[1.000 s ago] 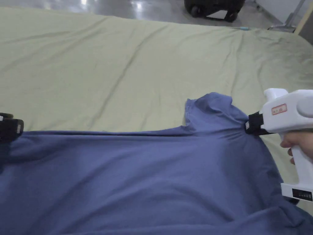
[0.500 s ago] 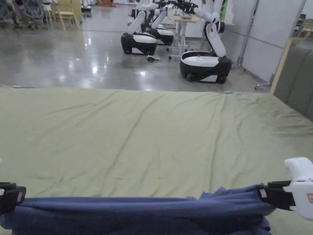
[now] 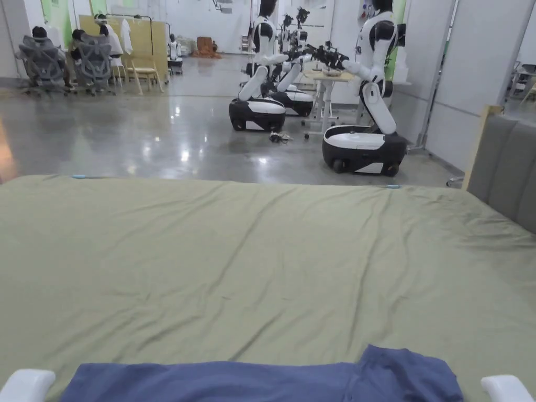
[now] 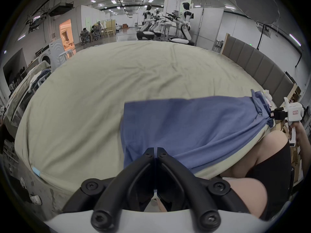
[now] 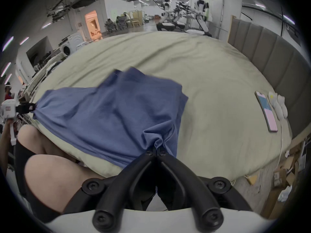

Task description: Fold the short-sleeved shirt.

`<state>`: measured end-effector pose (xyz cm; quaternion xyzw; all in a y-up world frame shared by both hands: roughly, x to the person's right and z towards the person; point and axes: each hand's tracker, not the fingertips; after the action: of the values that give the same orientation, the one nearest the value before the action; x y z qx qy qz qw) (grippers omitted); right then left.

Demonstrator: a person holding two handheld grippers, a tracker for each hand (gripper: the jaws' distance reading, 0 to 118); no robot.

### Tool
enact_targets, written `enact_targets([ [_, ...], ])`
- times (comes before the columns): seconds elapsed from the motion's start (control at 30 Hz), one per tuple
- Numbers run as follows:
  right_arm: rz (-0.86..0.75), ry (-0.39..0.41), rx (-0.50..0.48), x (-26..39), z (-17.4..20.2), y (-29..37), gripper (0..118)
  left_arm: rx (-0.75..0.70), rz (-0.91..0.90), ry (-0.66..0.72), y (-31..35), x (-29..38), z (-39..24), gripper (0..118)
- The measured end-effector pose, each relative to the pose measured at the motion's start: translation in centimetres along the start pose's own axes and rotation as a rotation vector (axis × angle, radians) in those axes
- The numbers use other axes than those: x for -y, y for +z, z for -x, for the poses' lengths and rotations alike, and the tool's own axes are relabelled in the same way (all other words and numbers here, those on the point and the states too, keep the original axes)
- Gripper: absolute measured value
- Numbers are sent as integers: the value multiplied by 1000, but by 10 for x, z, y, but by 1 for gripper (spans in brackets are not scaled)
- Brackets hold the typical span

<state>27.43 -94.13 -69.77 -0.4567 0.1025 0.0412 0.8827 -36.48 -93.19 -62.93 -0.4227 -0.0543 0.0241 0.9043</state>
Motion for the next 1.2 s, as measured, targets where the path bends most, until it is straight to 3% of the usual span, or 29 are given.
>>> enact_targets([
  [0.13, -50, 9, 59, 2, 2, -9, 0, 21, -18, 86, -20, 15, 15, 0],
  [0.2, -54, 10, 67, 6, 5, -10, 18, 9, -43, 98, -24, 19, 15, 4],
  [0.23, -65, 7, 104, 7, 5, -9, 32, -1, -58, 93, -14, 19, -3, 9],
  [0.27, -83, 2, 162, 6, 3, -4, 67, -3, -69, 80, -12, 19, -6, 21],
  [0.3, -93, -21, 195, 9, 2, 1, 101, -5, -71, 63, -5, 17, -8, 39],
  [0.33, -92, -62, 256, 9, -1, 11, 114, -30, -73, 54, 0, 12, -1, 67],
  [0.37, -111, -86, 268, 10, -3, 23, 111, -34, -96, 59, 8, 10, 3, 105],
  [0.4, -186, -109, 257, 11, -4, 41, 109, -43, -191, 67, 29, 11, 8, 117],
  [0.47, -326, -114, 216, 14, 8, 84, 108, 25, -448, 55, 75, 15, 17, 118],
  [0.53, -422, -96, 200, 18, 25, 122, 107, 20, -565, 54, 120, 16, 20, 118],
  [0.57, -451, -84, 177, 20, 35, 138, 99, 10, -561, 38, 133, 16, 23, 117],
  [0.6, -486, -72, 150, 21, 45, 150, 82, 15, -513, 27, 146, 17, 26, 117],
  [0.63, -515, -73, 142, 21, 54, 158, 48, 41, -471, 24, 158, 15, 26, 117],
  [0.67, -531, -75, 139, 21, 61, 162, 0, 53, -460, 55, 163, 18, 29, 115],
  [0.7, -571, -71, 154, 15, 82, 179, 0, 119, -450, 114, 166, 20, 35, 107],
  [0.73, -557, -75, 135, 11, 89, 183, 0, 198, -455, 158, 166, 21, 41, 74],
  [0.77, -539, -38, 92, 3, 99, 186, 0, 249, -425, 216, 158, 17, 47, 0],
  [0.8, -523, -7, 81, -3, 109, 187, 0, 213, -409, 276, 150, 19, 53, 0],
  [0.87, -507, 22, 69, -13, 131, 184, 0, 398, -295, 325, 123, 16, 71, 0],
  [1.0, -467, 50, 27, -31, 158, 178, 0, 552, -167, 412, 70, 5, 94, 0],
  [1.13, -453, 68, 18, -34, 159, 165, 0, 744, 61, 510, -1, -8, 131, 0],
  [1.17, -448, 67, 15, -38, 162, 166, 0, 830, 130, 526, -17, -10, 144, 2],
  [1.2, -445, 67, 11, -40, 164, 164, 0, 845, 182, 576, -30, -10, 150, 13],
])
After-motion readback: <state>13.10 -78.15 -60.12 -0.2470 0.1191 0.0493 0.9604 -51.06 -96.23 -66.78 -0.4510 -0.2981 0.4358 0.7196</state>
